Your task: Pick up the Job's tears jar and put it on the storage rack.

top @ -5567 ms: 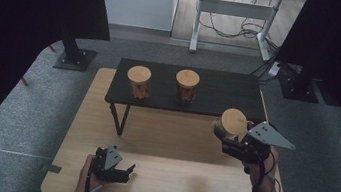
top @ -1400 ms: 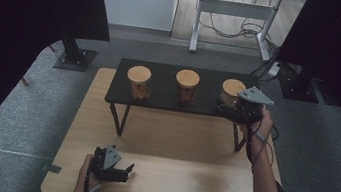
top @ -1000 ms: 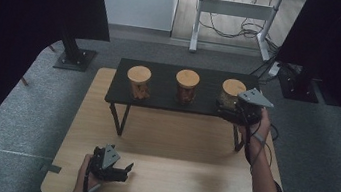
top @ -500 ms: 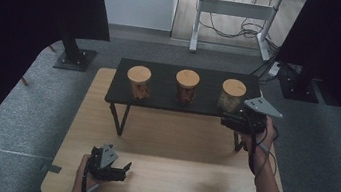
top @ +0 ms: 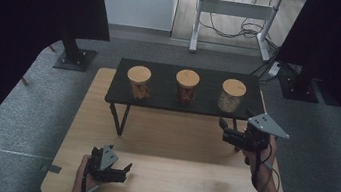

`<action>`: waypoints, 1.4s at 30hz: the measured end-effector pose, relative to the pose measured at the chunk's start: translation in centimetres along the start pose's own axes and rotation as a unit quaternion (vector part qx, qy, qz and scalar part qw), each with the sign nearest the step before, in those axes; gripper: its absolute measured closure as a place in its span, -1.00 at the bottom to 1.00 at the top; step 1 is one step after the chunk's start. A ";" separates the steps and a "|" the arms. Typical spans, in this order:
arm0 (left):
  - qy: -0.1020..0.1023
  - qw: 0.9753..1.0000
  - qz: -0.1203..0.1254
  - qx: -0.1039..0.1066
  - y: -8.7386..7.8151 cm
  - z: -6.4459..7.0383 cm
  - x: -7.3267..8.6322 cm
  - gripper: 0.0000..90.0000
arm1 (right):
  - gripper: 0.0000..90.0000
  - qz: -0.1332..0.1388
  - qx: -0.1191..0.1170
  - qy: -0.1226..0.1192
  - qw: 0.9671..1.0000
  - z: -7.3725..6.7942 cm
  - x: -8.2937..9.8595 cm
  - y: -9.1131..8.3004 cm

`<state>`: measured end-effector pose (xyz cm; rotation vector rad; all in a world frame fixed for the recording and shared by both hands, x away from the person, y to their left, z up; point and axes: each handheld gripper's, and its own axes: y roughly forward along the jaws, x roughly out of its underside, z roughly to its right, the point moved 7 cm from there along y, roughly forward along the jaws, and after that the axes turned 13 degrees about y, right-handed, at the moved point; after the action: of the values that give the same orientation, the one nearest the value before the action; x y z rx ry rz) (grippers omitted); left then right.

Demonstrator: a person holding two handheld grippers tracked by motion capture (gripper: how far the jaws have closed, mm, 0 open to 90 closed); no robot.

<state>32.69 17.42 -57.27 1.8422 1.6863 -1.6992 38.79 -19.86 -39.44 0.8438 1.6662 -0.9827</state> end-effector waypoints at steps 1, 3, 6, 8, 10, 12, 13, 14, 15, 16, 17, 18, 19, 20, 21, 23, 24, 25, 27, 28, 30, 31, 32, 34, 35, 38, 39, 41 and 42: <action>0.000 1.000 -0.001 0.000 0.0 0.0 0.0 -0.87 | -0.82 0.001 -0.003 -0.001 1.000 -0.1 0.2 -0.2; 0.000 1.000 -0.001 0.000 0.0 0.0 0.0 -0.87 | -0.82 0.002 -0.007 -0.004 1.000 -0.2 0.7 -0.6; 0.000 1.000 -0.002 -0.001 0.0 0.0 0.0 -0.87 | -0.82 0.003 -0.013 -0.007 1.000 -0.6 1.5 -1.1; 0.000 1.000 -0.003 -0.001 0.1 0.0 0.1 -0.87 | -0.82 0.005 -0.015 -0.010 1.000 -0.9 2.1 -1.6; 0.001 1.000 -0.003 -0.001 0.1 0.0 0.1 -0.87 | -0.82 0.006 -0.017 -0.010 1.000 -1.1 2.7 -2.0; 0.001 1.000 -0.003 -0.001 0.1 0.1 0.1 -0.87 | -0.82 0.008 -0.017 -0.008 1.000 -1.2 3.0 -2.4; 0.002 1.000 -0.004 0.000 0.1 0.1 0.1 -0.87 | -0.82 0.008 -0.018 -0.008 1.000 -1.3 3.3 -2.6; 0.001 1.000 -0.004 0.000 0.2 0.1 0.1 -0.87 | -0.82 0.009 -0.019 -0.009 1.000 -1.3 3.6 -2.9; 0.003 1.000 -0.005 0.001 0.2 0.1 0.1 -0.87 | -0.82 0.008 -0.020 -0.008 1.000 -1.4 3.8 -3.0; 0.004 1.000 -0.006 0.002 0.2 0.2 0.2 -0.87 | -0.82 0.008 -0.021 -0.008 1.000 -1.4 4.0 -3.2; 0.005 1.000 -0.006 0.002 0.3 0.2 0.2 -0.87 | -0.82 0.008 -0.021 -0.007 1.000 -1.5 4.3 -3.3; 0.005 1.000 -0.006 0.002 0.3 0.3 0.2 -0.87 | -0.82 0.006 -0.022 -0.008 1.000 -1.6 4.6 -3.5; 0.005 1.000 -0.006 0.002 0.3 0.3 0.2 -0.87 | -0.82 0.006 -0.024 -0.008 1.000 -1.7 4.9 -3.7; 0.005 1.000 -0.006 0.002 0.3 0.3 0.2 -0.87 | -0.82 0.004 -0.025 -0.006 1.000 -1.7 5.2 -3.8; 0.004 1.000 -0.006 0.001 0.3 0.3 0.2 -0.87 | -0.82 0.003 -0.026 -0.004 1.000 -1.8 5.5 -3.9; 0.004 1.000 -0.006 0.002 0.3 0.3 0.2 -0.87 | -0.82 -0.002 -0.026 -0.005 1.000 -1.9 6.3 -4.0; 0.004 1.000 -0.006 0.001 0.3 0.3 0.2 -0.87 | -0.82 -0.006 -0.026 -0.004 1.000 -1.9 6.8 -4.0; 0.004 1.000 -0.006 0.002 0.3 0.3 0.2 -0.87 | -0.82 -0.009 -0.026 -0.003 1.000 -1.9 7.3 -4.0; 0.005 1.000 -0.007 0.003 0.3 0.3 0.2 -0.87 | -0.82 -0.016 -0.029 0.001 0.999 -2.0 8.3 -3.9; 0.006 1.000 -0.008 0.003 0.3 0.3 0.2 -0.87 | -0.82 -0.019 -0.029 0.002 0.999 -2.0 8.8 -3.9; 0.007 1.000 -0.009 0.004 0.4 0.4 0.2 -0.87 | -0.83 -0.027 -0.030 0.006 0.999 -2.1 9.9 -3.7; 0.007 1.000 -0.009 0.004 0.4 0.4 0.2 -0.87 | -0.83 -0.032 -0.029 0.008 0.999 -2.0 10.4 -3.6; 0.007 1.000 -0.009 0.004 0.4 0.4 0.2 -0.87 | -0.83 -0.037 -0.026 0.009 0.999 -2.0 11.0 -3.5; 0.008 1.000 -0.010 0.004 0.4 0.4 0.2 -0.87 | -0.83 -0.046 -0.028 0.014 0.998 -2.1 11.9 -3.2; 0.008 1.000 -0.010 0.004 0.4 0.5 0.3 -0.87 | -0.83 -0.051 -0.028 0.016 0.998 -2.1 12.5 -2.9; 0.008 1.000 -0.011 0.005 0.5 0.5 0.3 -0.87 | -0.83 -0.061 -0.032 0.021 0.997 -2.4 13.5 -2.4; 0.009 1.000 -0.011 0.005 0.5 0.5 0.3 -0.87 | -0.83 -0.065 -0.033 0.021 0.997 -2.5 13.9 -2.2; 0.008 1.000 -0.011 0.005 0.5 0.5 0.3 -0.87 | -0.83 -0.073 -0.036 0.024 0.996 -2.7 14.7 -1.8; 0.008 1.000 -0.011 0.005 0.5 0.5 0.3 -0.87 | -0.83 -0.076 -0.038 0.025 0.996 -2.8 15.1 -1.6</action>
<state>32.65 17.03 -57.98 1.8537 1.7140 -1.7081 32.18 -16.83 -53.04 0.7037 1.8209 -1.0015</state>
